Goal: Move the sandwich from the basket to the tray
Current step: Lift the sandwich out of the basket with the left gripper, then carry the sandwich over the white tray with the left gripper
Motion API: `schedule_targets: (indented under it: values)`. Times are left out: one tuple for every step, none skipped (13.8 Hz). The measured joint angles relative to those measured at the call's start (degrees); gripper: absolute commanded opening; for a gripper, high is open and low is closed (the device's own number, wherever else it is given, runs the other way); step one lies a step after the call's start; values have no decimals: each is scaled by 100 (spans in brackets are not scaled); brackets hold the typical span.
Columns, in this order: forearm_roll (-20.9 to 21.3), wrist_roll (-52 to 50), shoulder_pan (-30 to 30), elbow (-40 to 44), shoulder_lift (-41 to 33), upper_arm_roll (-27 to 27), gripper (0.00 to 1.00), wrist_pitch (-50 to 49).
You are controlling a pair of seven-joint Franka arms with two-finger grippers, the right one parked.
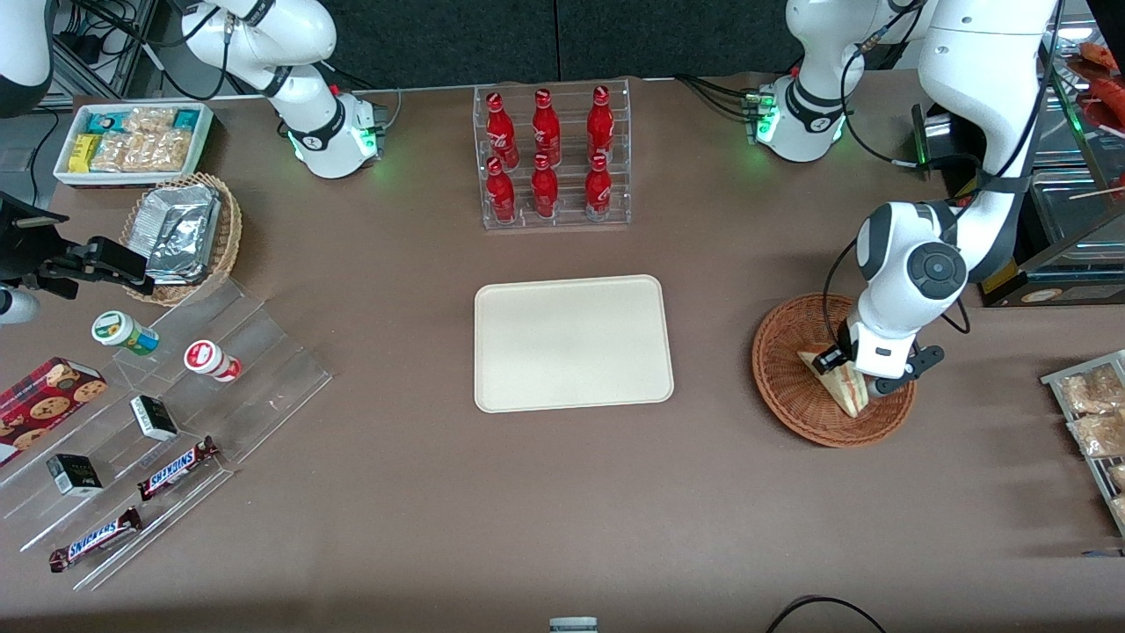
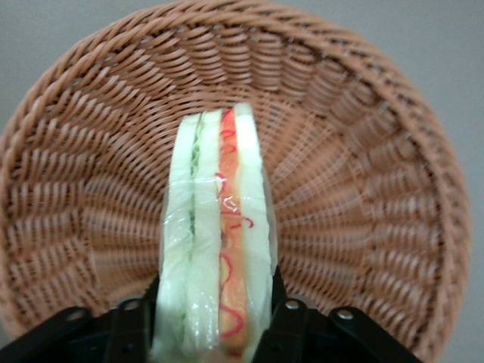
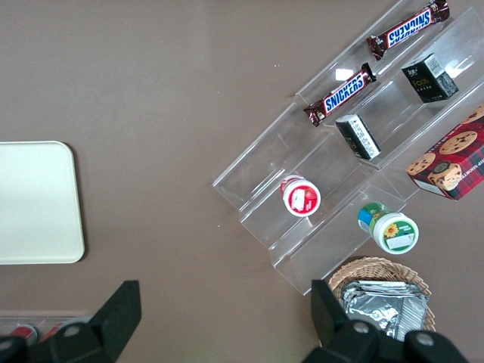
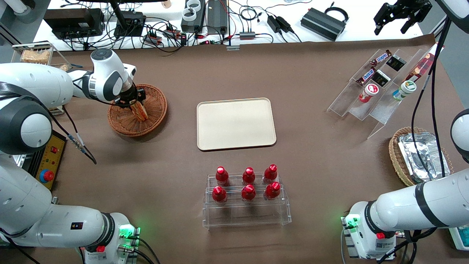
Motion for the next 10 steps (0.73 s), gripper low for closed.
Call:
schedule_targets:
  values:
    - [47,86,6,44,-38,2,0,-199]
    - [62,218,9,131,-97,4,0,-503]
    - [64,357,10,290,-184,6,0,-930]
    - [65,471,10,536,-295,5,0,-1487]
    - [66,566,9,850,-406,-6,0,-2086]
    - [66,652,10,1220,-506,-63,0,-2676]
    - [62,684,11,1609,-572,-194,0,-3220]
    - [51,686,4,2033,-603,-388,0,-3712]
    - [-20,685,-7,2412,-606,-602,0,-4061]
    - [-199,669,-20,2701,-602,-819,0,-4266]
